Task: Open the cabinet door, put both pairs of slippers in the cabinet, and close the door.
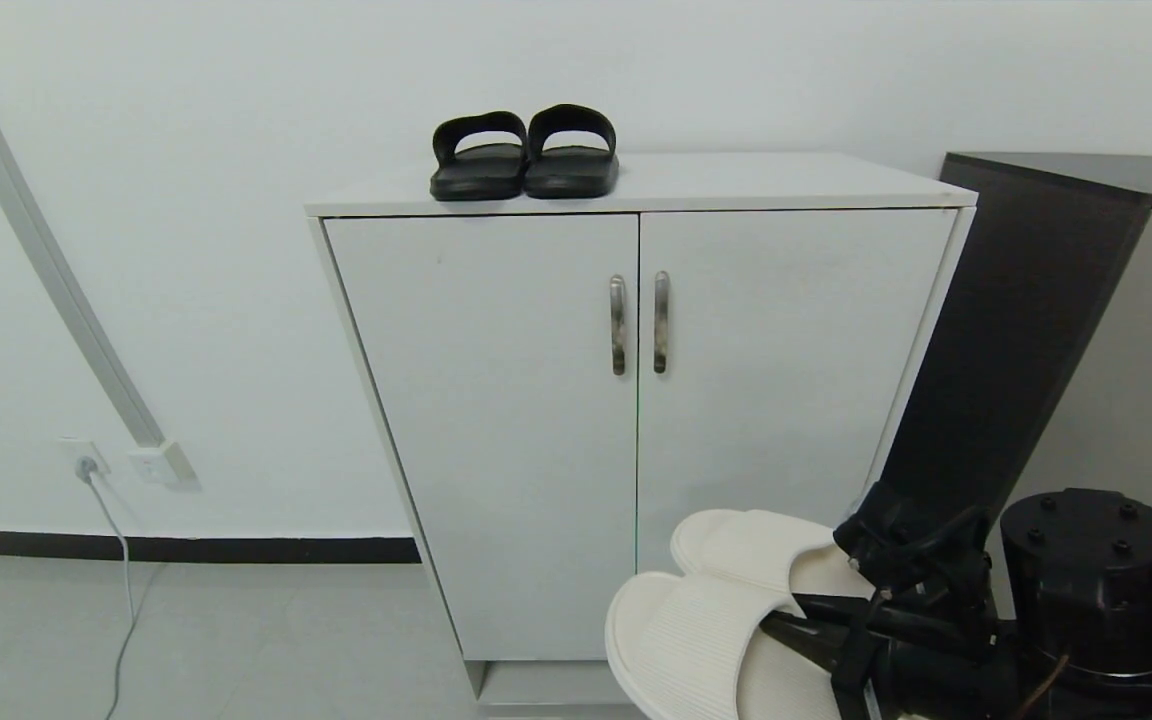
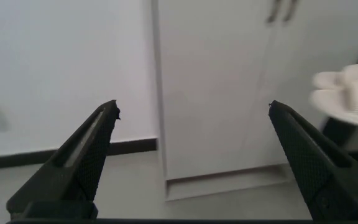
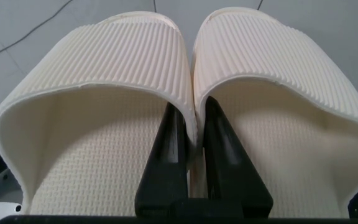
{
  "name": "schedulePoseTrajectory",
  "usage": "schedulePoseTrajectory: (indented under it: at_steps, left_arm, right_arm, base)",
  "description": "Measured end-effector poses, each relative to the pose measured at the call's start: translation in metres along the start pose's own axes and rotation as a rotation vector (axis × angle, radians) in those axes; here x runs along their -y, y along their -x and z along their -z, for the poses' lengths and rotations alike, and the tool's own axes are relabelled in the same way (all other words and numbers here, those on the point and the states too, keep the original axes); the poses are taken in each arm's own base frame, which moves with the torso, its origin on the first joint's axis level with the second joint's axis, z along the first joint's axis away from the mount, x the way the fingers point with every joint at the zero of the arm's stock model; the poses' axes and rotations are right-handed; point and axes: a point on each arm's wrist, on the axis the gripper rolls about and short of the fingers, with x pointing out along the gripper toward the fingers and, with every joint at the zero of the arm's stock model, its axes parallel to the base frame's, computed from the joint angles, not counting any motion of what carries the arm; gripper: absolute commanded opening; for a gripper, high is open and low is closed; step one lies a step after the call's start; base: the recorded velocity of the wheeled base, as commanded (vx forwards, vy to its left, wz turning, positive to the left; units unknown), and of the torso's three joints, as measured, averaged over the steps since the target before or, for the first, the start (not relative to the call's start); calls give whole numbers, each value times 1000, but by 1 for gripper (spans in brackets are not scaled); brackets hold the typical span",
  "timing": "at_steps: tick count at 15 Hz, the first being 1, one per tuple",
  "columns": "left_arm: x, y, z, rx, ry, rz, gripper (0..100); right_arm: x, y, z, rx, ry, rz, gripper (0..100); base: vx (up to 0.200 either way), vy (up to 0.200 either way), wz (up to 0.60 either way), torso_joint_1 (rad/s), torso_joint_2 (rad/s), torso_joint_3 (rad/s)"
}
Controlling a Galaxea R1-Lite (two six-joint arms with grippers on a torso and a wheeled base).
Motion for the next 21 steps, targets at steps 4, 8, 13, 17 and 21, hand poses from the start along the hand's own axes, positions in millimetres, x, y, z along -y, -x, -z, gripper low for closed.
schedulePoseTrajectory:
  at_steps: [4, 8, 13, 17, 21]
  left_arm:
    - [-1, -28, -53, -23, 11, 173, 100]
    - [-7, -74, -98, 3, 6, 270, 100]
    - [2, -157, -140, -4, 15, 446, 100]
    - [35, -220, -155, 37, 52, 602, 100]
    - [74, -271, -152, 21, 75, 646, 100]
  right_arm:
    - [0, 0, 0, 12, 3, 3, 0]
    - [0, 1, 0, 17, 5, 2, 0]
    - [1, -1, 0, 21, 5, 4, 0]
    - [1, -1, 1, 21, 5, 4, 0]
    - [1, -1, 2, 16, 4, 4, 0]
  base:
    - [0, 0, 0, 0, 0, 0]
    - [0, 0, 0, 0, 0, 0]
    - [0, 0, 0, -11, 63, 64]
    - [0, 0, 0, 0, 0, 0]
    - [0, 0, 0, 0, 0, 0]
